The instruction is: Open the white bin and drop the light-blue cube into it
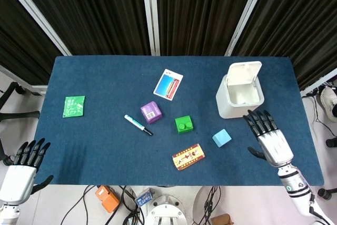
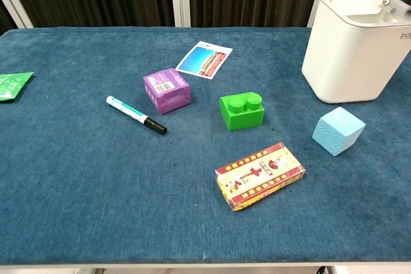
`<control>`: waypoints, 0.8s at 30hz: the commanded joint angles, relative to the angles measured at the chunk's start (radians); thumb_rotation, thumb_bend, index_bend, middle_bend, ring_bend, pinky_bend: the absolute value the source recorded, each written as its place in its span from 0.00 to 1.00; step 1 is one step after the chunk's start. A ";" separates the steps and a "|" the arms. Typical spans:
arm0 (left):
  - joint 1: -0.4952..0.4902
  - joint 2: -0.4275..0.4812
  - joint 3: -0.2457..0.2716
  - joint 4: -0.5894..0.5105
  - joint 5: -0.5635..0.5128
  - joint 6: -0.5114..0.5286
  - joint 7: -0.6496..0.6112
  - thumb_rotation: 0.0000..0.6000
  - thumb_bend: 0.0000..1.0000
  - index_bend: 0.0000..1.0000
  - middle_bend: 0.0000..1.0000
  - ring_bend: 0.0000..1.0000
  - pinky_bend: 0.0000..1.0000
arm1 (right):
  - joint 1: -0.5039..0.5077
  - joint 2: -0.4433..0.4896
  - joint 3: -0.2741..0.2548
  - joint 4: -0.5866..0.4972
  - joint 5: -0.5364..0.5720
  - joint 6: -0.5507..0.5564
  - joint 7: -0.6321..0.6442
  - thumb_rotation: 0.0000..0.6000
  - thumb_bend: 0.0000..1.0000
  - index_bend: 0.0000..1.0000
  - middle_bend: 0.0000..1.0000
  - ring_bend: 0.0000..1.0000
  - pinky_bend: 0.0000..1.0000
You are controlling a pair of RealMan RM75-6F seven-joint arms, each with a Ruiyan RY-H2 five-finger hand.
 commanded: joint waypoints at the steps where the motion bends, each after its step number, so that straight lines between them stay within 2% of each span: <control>1: 0.000 0.001 0.000 0.000 0.001 0.002 -0.002 1.00 0.09 0.00 0.00 0.00 0.01 | 0.014 -0.058 -0.022 0.055 0.006 -0.068 0.042 1.00 0.28 0.00 0.00 0.00 0.00; 11: -0.002 0.010 -0.002 -0.001 -0.004 0.001 -0.019 1.00 0.10 0.00 0.00 0.00 0.01 | 0.089 -0.132 -0.011 0.107 0.067 -0.238 0.093 1.00 0.29 0.00 0.01 0.00 0.00; 15: -0.001 0.012 -0.003 0.000 -0.003 0.007 -0.027 1.00 0.10 0.00 0.00 0.00 0.01 | 0.115 -0.154 0.005 0.119 0.103 -0.292 0.103 1.00 0.33 0.00 0.10 0.00 0.01; 17: 0.001 0.013 -0.003 0.001 -0.003 0.010 -0.031 1.00 0.10 0.00 0.00 0.00 0.01 | 0.127 -0.162 0.010 0.128 0.118 -0.315 0.104 1.00 0.36 0.01 0.14 0.03 0.07; 19: 0.001 0.014 -0.003 0.002 -0.002 0.013 -0.034 1.00 0.10 0.00 0.00 0.00 0.01 | 0.135 -0.172 0.015 0.137 0.131 -0.330 0.097 1.00 0.37 0.08 0.19 0.10 0.16; 22: 0.001 0.015 -0.002 0.002 -0.001 0.012 -0.036 1.00 0.10 0.00 0.00 0.00 0.01 | 0.142 -0.185 0.020 0.147 0.150 -0.347 0.078 1.00 0.38 0.27 0.30 0.22 0.31; 24: 0.000 0.015 -0.002 0.003 0.000 0.012 -0.036 1.00 0.10 0.00 0.00 0.00 0.01 | 0.144 -0.194 0.024 0.155 0.157 -0.347 0.073 1.00 0.38 0.35 0.35 0.27 0.36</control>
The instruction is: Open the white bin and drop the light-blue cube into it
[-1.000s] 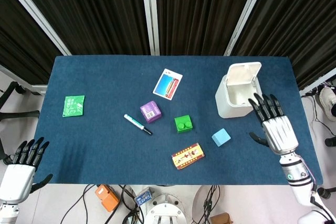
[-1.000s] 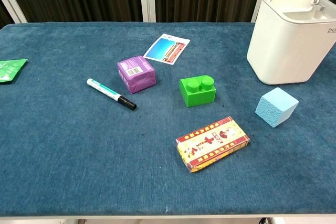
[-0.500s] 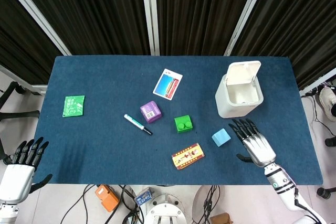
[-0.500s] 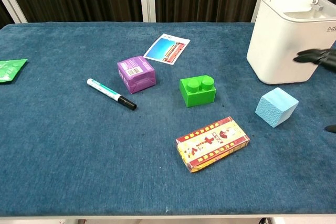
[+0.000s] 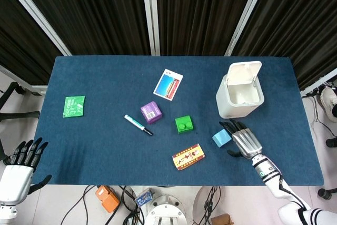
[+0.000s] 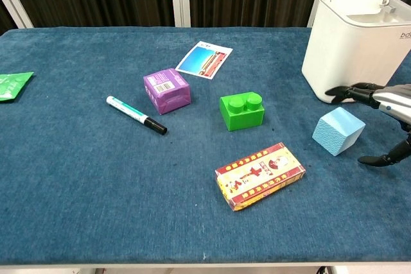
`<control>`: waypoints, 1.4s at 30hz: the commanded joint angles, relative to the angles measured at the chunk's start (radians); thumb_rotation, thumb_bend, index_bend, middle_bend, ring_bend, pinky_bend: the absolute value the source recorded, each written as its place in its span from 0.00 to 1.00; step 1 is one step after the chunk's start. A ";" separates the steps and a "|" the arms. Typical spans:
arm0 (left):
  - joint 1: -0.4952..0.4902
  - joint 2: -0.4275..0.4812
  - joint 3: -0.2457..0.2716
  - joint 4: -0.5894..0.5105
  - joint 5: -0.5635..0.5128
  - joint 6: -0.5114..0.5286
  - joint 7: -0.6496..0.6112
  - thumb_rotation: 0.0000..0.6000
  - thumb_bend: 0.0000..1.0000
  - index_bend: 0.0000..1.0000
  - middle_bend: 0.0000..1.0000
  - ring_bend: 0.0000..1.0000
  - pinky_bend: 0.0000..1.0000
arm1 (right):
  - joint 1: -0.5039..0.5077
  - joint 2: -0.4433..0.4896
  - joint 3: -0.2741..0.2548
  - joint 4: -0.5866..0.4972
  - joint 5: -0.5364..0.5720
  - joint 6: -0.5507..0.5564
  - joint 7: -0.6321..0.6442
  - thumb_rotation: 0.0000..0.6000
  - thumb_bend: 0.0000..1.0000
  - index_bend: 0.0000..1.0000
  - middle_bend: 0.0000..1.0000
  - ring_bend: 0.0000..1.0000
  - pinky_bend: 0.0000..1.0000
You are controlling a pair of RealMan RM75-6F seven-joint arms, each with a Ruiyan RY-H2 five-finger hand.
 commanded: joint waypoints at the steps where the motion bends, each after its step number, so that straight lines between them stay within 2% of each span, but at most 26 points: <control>1: 0.000 0.000 0.001 0.000 0.001 0.001 -0.001 1.00 0.10 0.00 0.00 0.00 0.01 | 0.004 -0.014 0.005 0.013 0.008 0.000 -0.008 1.00 0.39 0.37 0.36 0.28 0.37; 9: 0.001 0.000 0.000 0.002 0.003 0.004 -0.002 1.00 0.10 0.00 0.00 0.00 0.01 | 0.010 -0.025 0.007 0.032 0.012 0.007 0.003 1.00 0.39 0.43 0.40 0.31 0.39; 11: 0.002 -0.001 0.000 0.002 0.004 0.006 -0.002 1.00 0.10 0.00 0.00 0.00 0.01 | 0.011 -0.026 0.009 0.032 0.015 0.012 -0.010 1.00 0.39 0.51 0.46 0.37 0.44; 13: 0.003 -0.001 0.000 0.003 0.004 0.009 -0.004 1.00 0.10 0.00 0.00 0.00 0.01 | 0.007 -0.024 0.014 0.026 0.019 0.025 -0.024 1.00 0.40 0.64 0.56 0.47 0.52; 16: 0.003 0.000 0.000 0.004 0.005 0.011 -0.006 1.00 0.10 0.00 0.00 0.00 0.01 | -0.004 -0.016 0.018 0.011 0.013 0.062 -0.032 1.00 0.41 0.74 0.63 0.54 0.56; 20: 0.004 0.000 0.001 0.006 0.006 0.012 -0.008 1.00 0.10 0.00 0.00 0.00 0.01 | -0.026 0.014 0.018 -0.020 -0.028 0.151 -0.013 1.00 0.42 0.77 0.65 0.55 0.57; 23: 0.005 -0.001 0.001 0.007 0.007 0.015 -0.009 1.00 0.10 0.00 0.00 0.00 0.01 | -0.054 0.053 0.023 -0.058 -0.075 0.257 0.009 1.00 0.42 0.77 0.65 0.55 0.57; 26: 0.005 -0.001 -0.001 0.006 0.006 0.015 -0.009 1.00 0.10 0.00 0.00 0.00 0.01 | -0.085 0.108 0.048 -0.118 -0.099 0.365 0.011 1.00 0.42 0.76 0.65 0.55 0.57; 29: 0.004 -0.002 -0.001 0.005 0.005 0.014 -0.007 1.00 0.10 0.00 0.00 0.00 0.01 | -0.097 0.173 0.095 -0.198 -0.076 0.413 -0.008 1.00 0.42 0.75 0.65 0.55 0.57; 32: 0.004 -0.005 -0.002 0.005 0.006 0.013 -0.002 1.00 0.10 0.00 0.00 0.00 0.01 | -0.082 0.233 0.158 -0.276 0.007 0.383 -0.019 1.00 0.42 0.74 0.65 0.55 0.57; 34: 0.002 -0.007 -0.002 0.005 0.007 0.008 0.005 1.00 0.10 0.00 0.00 0.00 0.01 | -0.056 0.266 0.200 -0.301 0.084 0.322 -0.045 1.00 0.42 0.73 0.65 0.55 0.57; 39: -0.004 -0.010 -0.005 0.000 -0.004 -0.010 0.019 1.00 0.10 0.00 0.00 0.00 0.01 | 0.029 0.270 0.286 -0.291 0.284 0.176 -0.182 1.00 0.42 0.70 0.65 0.55 0.57; 42: -0.004 -0.008 -0.008 -0.003 -0.011 -0.012 0.016 1.00 0.10 0.00 0.00 0.00 0.01 | 0.074 0.252 0.307 -0.264 0.373 0.108 -0.248 1.00 0.42 0.67 0.65 0.53 0.56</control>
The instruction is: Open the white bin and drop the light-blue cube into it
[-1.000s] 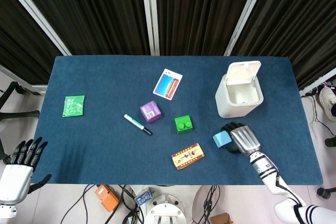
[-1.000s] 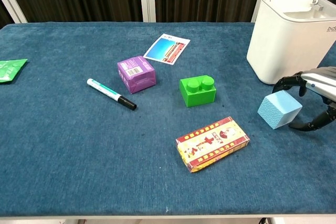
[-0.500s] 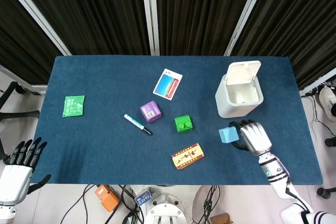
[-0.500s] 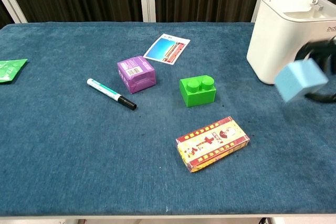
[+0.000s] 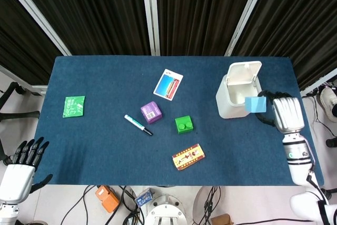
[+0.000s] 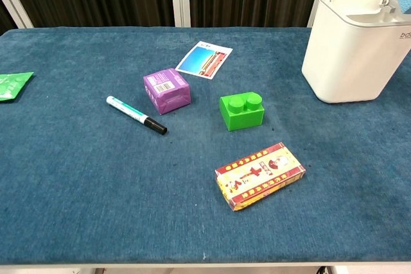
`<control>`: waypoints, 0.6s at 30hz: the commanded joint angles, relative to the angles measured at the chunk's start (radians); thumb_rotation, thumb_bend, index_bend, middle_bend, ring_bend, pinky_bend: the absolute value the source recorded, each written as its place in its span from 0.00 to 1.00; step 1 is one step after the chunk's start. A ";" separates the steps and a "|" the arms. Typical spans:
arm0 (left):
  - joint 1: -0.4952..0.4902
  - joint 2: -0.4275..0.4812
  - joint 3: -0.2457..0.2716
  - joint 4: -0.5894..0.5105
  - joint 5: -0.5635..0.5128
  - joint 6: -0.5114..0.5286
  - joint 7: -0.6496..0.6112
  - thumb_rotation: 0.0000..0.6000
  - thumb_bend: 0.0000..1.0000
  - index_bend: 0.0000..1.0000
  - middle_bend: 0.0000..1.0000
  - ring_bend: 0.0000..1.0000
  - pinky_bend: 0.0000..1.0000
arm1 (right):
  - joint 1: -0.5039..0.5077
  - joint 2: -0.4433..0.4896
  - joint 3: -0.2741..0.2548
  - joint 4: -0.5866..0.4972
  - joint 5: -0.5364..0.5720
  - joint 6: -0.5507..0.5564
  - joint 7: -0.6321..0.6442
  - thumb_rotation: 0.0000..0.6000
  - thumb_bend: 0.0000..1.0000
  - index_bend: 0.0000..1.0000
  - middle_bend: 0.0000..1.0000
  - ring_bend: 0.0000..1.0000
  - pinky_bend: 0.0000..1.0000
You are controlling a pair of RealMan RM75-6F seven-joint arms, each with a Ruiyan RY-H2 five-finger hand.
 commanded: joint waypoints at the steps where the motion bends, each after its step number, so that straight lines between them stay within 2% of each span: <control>1: 0.000 0.003 -0.002 -0.002 -0.004 0.001 -0.003 1.00 0.10 0.00 0.00 0.00 0.01 | 0.084 -0.009 0.063 0.023 0.145 -0.118 -0.120 1.00 0.42 0.66 0.65 0.52 0.56; 3: 0.000 0.005 -0.004 -0.003 -0.008 0.001 -0.007 1.00 0.10 0.00 0.00 0.00 0.01 | 0.102 -0.023 0.063 0.033 0.163 -0.133 -0.146 1.00 0.42 0.61 0.64 0.49 0.55; 6: -0.002 0.009 -0.006 -0.006 -0.012 -0.004 -0.013 1.00 0.10 0.00 0.00 0.00 0.01 | 0.120 -0.038 0.056 0.046 0.172 -0.143 -0.175 1.00 0.42 0.48 0.55 0.43 0.52; 8: -0.004 0.012 -0.006 -0.008 -0.014 -0.006 -0.016 1.00 0.10 0.00 0.00 0.00 0.01 | 0.125 -0.038 0.050 0.047 0.174 -0.153 -0.175 1.00 0.42 0.34 0.46 0.37 0.49; 9: -0.004 0.014 -0.006 -0.009 -0.014 -0.007 -0.017 1.00 0.10 0.00 0.00 0.00 0.01 | 0.126 -0.034 0.048 0.042 0.177 -0.159 -0.169 1.00 0.41 0.23 0.40 0.32 0.46; 12: -0.005 0.017 -0.007 -0.011 -0.016 -0.008 -0.020 1.00 0.10 0.00 0.00 0.00 0.01 | 0.125 -0.007 0.040 0.017 0.184 -0.194 -0.131 1.00 0.41 0.03 0.26 0.21 0.41; 15: -0.004 0.019 -0.005 -0.012 -0.014 -0.007 -0.022 1.00 0.10 0.00 0.00 0.00 0.01 | 0.111 0.041 0.028 -0.025 0.166 -0.223 -0.058 1.00 0.40 0.00 0.15 0.12 0.40; 18: -0.001 0.019 -0.005 -0.012 -0.011 0.003 -0.024 1.00 0.10 0.00 0.00 0.00 0.01 | 0.069 0.072 0.010 -0.060 0.094 -0.173 0.025 1.00 0.37 0.00 0.10 0.09 0.39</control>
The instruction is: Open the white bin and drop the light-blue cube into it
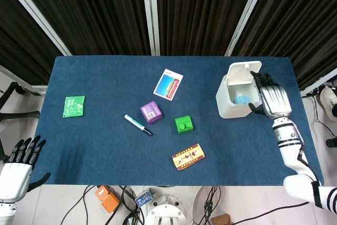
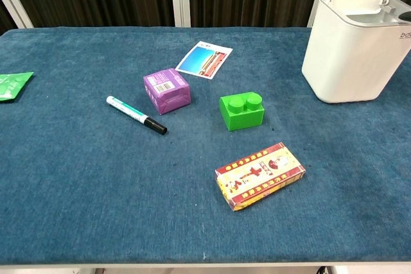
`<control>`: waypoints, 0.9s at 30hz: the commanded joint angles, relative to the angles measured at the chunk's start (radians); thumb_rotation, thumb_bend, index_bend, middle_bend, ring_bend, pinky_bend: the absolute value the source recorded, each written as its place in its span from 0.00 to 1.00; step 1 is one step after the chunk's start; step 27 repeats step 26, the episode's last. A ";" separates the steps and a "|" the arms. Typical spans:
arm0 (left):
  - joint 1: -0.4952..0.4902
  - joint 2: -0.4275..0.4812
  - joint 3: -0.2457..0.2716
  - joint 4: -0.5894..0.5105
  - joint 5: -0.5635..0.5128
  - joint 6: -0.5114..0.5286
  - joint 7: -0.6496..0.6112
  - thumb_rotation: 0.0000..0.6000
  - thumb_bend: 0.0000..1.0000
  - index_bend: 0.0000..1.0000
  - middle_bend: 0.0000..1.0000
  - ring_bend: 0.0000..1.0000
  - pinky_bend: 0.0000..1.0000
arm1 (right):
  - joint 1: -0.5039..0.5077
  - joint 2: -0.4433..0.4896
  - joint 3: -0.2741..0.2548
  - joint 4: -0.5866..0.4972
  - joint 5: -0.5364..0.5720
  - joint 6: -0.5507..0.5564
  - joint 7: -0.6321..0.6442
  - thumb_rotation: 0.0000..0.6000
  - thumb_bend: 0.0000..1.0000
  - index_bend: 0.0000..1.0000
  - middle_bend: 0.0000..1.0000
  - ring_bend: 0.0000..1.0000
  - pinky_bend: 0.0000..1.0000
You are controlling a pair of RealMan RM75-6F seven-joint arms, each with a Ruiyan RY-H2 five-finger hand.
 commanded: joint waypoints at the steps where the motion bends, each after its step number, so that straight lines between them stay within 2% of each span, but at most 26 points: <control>1: 0.004 0.000 0.000 0.001 0.004 0.010 -0.004 1.00 0.10 0.00 0.00 0.00 0.01 | -0.074 0.060 -0.040 -0.064 -0.126 0.081 0.131 1.00 0.36 0.00 0.09 0.08 0.38; 3: 0.006 0.000 0.001 0.002 0.007 0.016 -0.006 1.00 0.10 0.00 0.00 0.00 0.01 | -0.132 0.080 -0.082 -0.079 -0.226 0.171 0.177 1.00 0.36 0.00 0.07 0.06 0.36; 7: 0.008 -0.001 0.002 0.005 0.013 0.024 -0.010 1.00 0.10 0.00 0.00 0.00 0.01 | -0.332 0.115 -0.245 -0.057 -0.442 0.430 0.186 1.00 0.36 0.00 0.01 0.00 0.23; 10: 0.008 -0.002 0.003 0.006 0.015 0.024 -0.010 1.00 0.10 0.00 0.00 0.00 0.01 | -0.469 0.109 -0.349 0.004 -0.518 0.570 0.208 1.00 0.36 0.00 0.00 0.00 0.09; 13: 0.006 -0.003 0.002 0.005 0.015 0.021 -0.005 1.00 0.10 0.00 0.00 0.00 0.01 | -0.571 0.068 -0.406 0.090 -0.525 0.651 0.263 1.00 0.36 0.00 0.00 0.00 0.01; 16: 0.002 -0.007 0.004 0.005 0.020 0.015 0.006 1.00 0.10 0.00 0.00 0.00 0.01 | -0.616 0.029 -0.415 0.148 -0.494 0.660 0.304 1.00 0.36 0.00 0.00 0.00 0.00; 18: 0.000 -0.008 0.006 0.006 0.026 0.011 0.013 1.00 0.10 0.00 0.00 0.00 0.01 | -0.618 0.029 -0.417 0.158 -0.502 0.650 0.288 1.00 0.36 0.00 0.00 0.00 0.00; 27: 0.003 -0.011 0.008 0.008 0.022 0.010 0.019 1.00 0.10 0.00 0.00 0.00 0.01 | -0.624 0.022 -0.395 0.151 -0.501 0.633 0.275 1.00 0.36 0.00 0.00 0.00 0.00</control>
